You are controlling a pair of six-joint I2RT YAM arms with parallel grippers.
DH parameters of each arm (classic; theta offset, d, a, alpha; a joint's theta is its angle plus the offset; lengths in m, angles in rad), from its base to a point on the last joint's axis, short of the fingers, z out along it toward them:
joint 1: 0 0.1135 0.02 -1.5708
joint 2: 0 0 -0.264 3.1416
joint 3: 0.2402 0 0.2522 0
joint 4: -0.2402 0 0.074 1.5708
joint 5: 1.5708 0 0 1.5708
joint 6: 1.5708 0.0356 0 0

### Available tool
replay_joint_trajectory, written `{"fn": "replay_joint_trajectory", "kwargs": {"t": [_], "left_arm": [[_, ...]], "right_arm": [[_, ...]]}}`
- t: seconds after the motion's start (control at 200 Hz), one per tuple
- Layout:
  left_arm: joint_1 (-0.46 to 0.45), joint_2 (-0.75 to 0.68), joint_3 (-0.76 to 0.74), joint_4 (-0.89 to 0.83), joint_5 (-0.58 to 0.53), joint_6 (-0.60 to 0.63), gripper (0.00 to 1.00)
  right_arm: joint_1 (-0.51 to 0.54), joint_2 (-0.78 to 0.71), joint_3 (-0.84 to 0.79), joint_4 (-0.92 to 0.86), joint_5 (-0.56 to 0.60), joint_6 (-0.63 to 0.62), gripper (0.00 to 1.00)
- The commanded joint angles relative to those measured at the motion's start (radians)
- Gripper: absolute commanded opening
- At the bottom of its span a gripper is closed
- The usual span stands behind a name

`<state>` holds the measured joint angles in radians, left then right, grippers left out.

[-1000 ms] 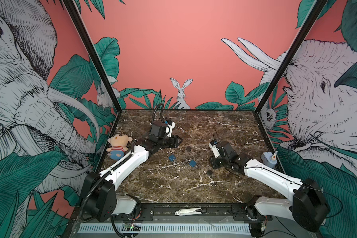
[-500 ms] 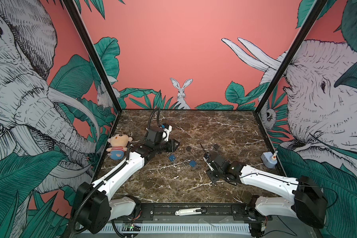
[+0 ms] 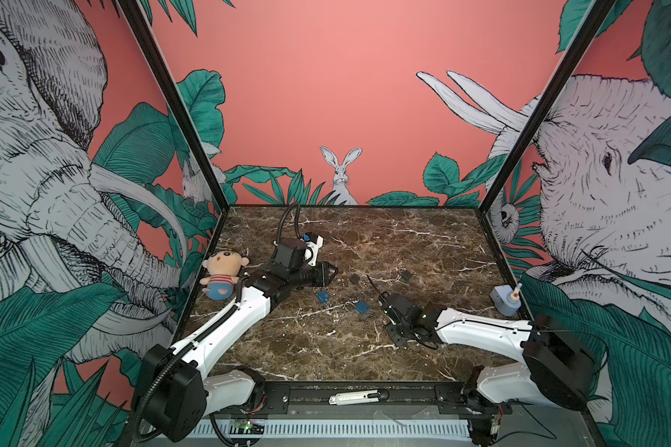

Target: Lock with the key

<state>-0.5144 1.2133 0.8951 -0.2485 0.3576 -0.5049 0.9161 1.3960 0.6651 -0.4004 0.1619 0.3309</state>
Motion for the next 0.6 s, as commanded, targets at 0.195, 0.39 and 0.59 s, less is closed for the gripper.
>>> {"fn": "replay_joint_trajectory", "kwargs": {"t": [0.195,0.39,0.59], "left_arm": [[0.003,0.006,0.002,0.015,0.018,-0.005,0.39],[0.002,0.015,0.007,0.023,0.024,-0.015,0.39],[0.004,0.015,0.011,0.022,0.020,-0.016,0.39]], "right_arm": [[0.006,0.041,0.011,0.024,0.055,-0.010,0.43],[0.007,0.068,0.022,0.030,0.055,-0.016,0.35],[0.007,0.082,0.019,0.043,0.047,-0.017,0.34]]}}
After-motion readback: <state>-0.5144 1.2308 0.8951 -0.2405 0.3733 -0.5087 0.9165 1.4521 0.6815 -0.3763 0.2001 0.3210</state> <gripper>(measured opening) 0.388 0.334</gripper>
